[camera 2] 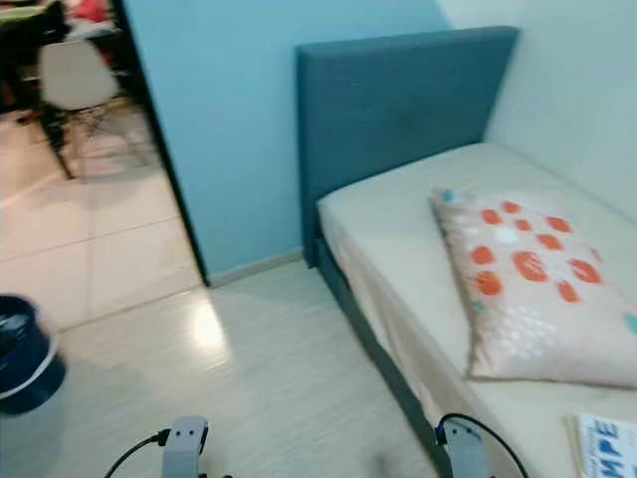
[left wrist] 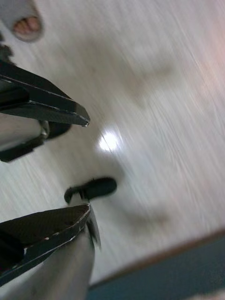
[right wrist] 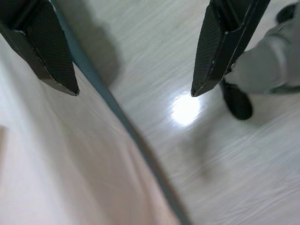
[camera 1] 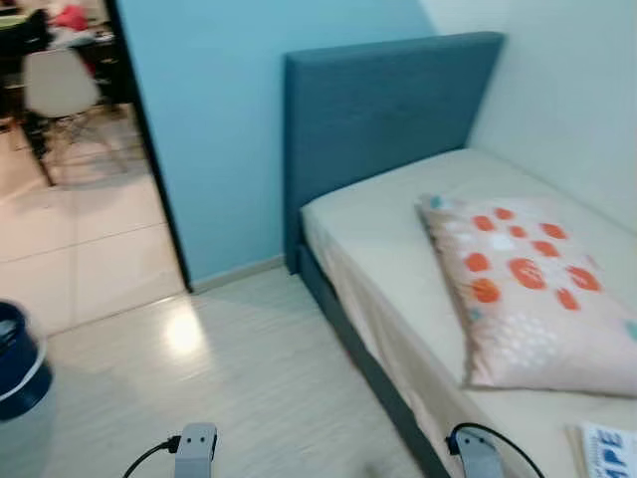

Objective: Clean up the room

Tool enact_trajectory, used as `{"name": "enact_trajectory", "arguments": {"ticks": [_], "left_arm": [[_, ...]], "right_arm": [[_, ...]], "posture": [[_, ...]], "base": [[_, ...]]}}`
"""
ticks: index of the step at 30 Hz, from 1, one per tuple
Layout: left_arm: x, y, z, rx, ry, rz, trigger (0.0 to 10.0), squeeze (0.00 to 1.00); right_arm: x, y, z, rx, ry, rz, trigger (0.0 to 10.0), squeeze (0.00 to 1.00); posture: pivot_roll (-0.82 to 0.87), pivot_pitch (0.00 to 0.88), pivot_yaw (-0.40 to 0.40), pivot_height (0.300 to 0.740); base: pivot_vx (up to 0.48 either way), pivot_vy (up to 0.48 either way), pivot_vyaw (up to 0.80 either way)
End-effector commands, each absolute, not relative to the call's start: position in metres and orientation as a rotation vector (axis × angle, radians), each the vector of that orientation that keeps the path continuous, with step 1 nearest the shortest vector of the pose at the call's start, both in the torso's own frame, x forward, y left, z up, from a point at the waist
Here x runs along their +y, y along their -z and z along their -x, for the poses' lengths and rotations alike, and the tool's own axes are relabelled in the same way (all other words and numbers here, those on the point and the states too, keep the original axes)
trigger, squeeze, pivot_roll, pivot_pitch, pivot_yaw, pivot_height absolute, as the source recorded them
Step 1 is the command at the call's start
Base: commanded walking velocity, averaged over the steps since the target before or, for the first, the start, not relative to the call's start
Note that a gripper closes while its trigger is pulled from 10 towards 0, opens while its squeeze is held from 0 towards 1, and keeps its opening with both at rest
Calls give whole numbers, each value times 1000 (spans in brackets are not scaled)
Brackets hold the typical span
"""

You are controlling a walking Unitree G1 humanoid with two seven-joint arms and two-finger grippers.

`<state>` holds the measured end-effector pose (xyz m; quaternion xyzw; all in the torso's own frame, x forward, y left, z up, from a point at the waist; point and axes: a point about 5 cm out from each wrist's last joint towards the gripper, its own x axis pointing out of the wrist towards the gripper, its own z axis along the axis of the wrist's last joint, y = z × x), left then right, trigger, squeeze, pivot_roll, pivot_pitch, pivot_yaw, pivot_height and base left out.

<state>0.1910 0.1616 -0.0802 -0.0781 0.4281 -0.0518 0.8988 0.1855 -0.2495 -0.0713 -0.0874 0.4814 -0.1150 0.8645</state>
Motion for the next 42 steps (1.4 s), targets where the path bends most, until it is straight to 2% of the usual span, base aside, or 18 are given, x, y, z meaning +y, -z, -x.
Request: {"name": "enact_trajectory", "arguments": {"ticks": [1, 5, 11, 19, 31, 42], "left_arm": [[171, 82, -186, 906, 84, 166, 10000, 0], [171, 82, -187, 903, 83, 169, 10000, 0], [163, 79, -194, 891, 87, 168, 10000, 0], [172, 80, -192, 899, 59, 141, 10000, 0], [180, 84, -182, 912, 40, 147, 10000, 0], [172, 84, -183, 907, 50, 180, 10000, 0]], "right_arm": [[-246, 69, -192, 979, 257, 147, 10000, 0], [-245, 67, -196, 966, 261, 136, 10000, 0], [-238, 57, -217, 884, 256, 42, 10000, 0], [-228, 38, -248, 740, 212, -131, 10000, 0], [-229, 20, -268, 629, 198, -219, 10000, 0], [-228, 8, -281, 559, 161, -248, 10000, 0]], "posture": [[-61, 27, -12, 740], [-60, 28, -12, 740], [-61, 32, -12, 740], [-63, 33, -10, 740], [-66, 35, -12, 740], [-70, 43, -12, 740]], "base": [[0, 0, -750], [0, 0, -750], [0, 0, -750], [0, 0, -750], [0, 0, -750], [0, -462, 0]]}}
